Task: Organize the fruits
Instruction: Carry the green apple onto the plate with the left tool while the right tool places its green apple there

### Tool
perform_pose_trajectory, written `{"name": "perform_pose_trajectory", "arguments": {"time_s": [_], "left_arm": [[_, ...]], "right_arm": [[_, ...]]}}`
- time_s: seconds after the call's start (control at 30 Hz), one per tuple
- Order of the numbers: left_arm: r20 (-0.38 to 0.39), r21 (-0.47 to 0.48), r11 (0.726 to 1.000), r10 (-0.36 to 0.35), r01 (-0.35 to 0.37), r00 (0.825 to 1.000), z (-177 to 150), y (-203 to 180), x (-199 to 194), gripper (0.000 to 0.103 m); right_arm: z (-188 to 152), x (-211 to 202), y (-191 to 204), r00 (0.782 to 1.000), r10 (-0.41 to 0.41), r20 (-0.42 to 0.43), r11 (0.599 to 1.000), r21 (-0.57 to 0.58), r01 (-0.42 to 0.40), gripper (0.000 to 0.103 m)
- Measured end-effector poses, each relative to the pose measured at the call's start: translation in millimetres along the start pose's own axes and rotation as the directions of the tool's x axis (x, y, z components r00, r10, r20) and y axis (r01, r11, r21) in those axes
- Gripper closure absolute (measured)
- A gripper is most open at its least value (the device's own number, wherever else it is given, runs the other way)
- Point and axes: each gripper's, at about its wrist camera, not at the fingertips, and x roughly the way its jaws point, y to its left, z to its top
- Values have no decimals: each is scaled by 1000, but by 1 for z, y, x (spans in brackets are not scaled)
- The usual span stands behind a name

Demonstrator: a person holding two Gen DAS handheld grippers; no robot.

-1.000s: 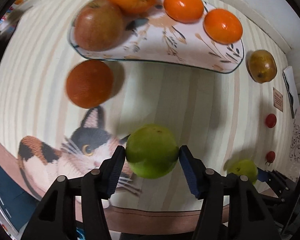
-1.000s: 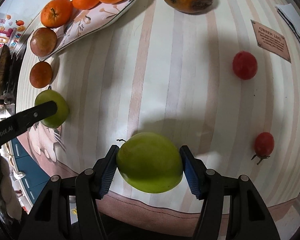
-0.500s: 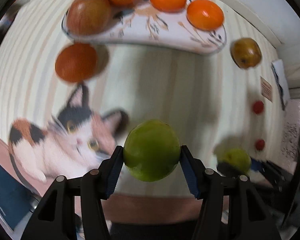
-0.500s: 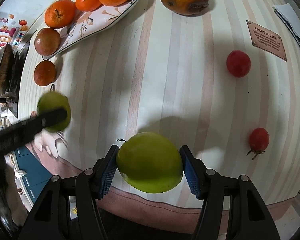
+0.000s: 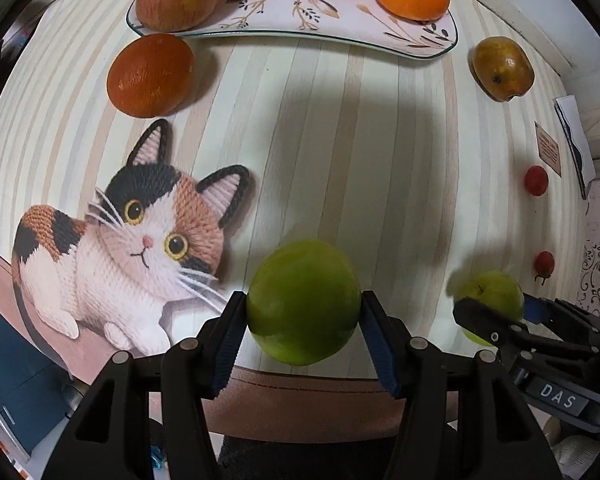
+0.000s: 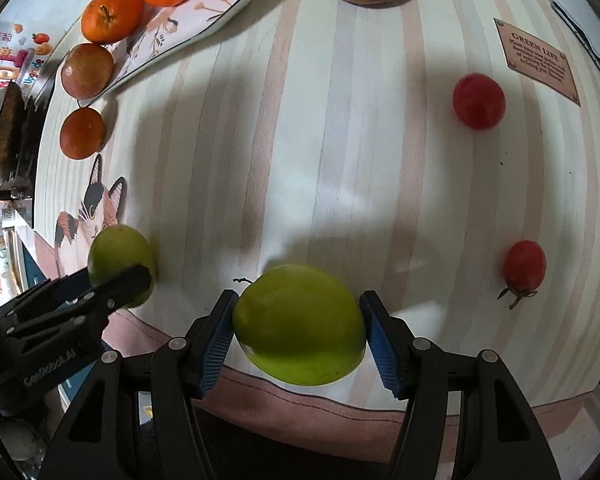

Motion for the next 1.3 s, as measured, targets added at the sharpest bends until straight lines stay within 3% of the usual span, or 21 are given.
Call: {"name": "perform_pose_trajectory", "arguments": {"time_s": [0.23, 0.47, 0.7, 0.83, 1.03, 1.3], "left_arm": [[9, 0, 1000, 5, -5, 1000, -2, -5, -4, 49], [55, 10, 1000, -19, 18, 998, 8, -8, -30, 49], [144, 7, 999, -51, 51, 988, 64, 0, -80, 49], [157, 2, 999, -43, 43, 987, 103, 11, -85, 49], [110, -25, 998, -50, 53, 993, 159, 27, -68, 49], [-5, -43, 997, -64, 63, 998, 187, 28, -34, 49]], "right_arm": [[-3, -2, -1, 1000, -13, -9, 1000, -13, 13, 38], [3, -16, 7, 998, 4, 58, 999, -36, -1, 38], [45, -50, 23, 983, 54, 173, 998, -51, -46, 38], [83, -67, 36, 964, 66, 257, 996, -68, -50, 38], [134, -66, 62, 947, 37, 318, 995, -102, -5, 38], [164, -35, 85, 953, 6, 302, 990, -133, 36, 38]]}}
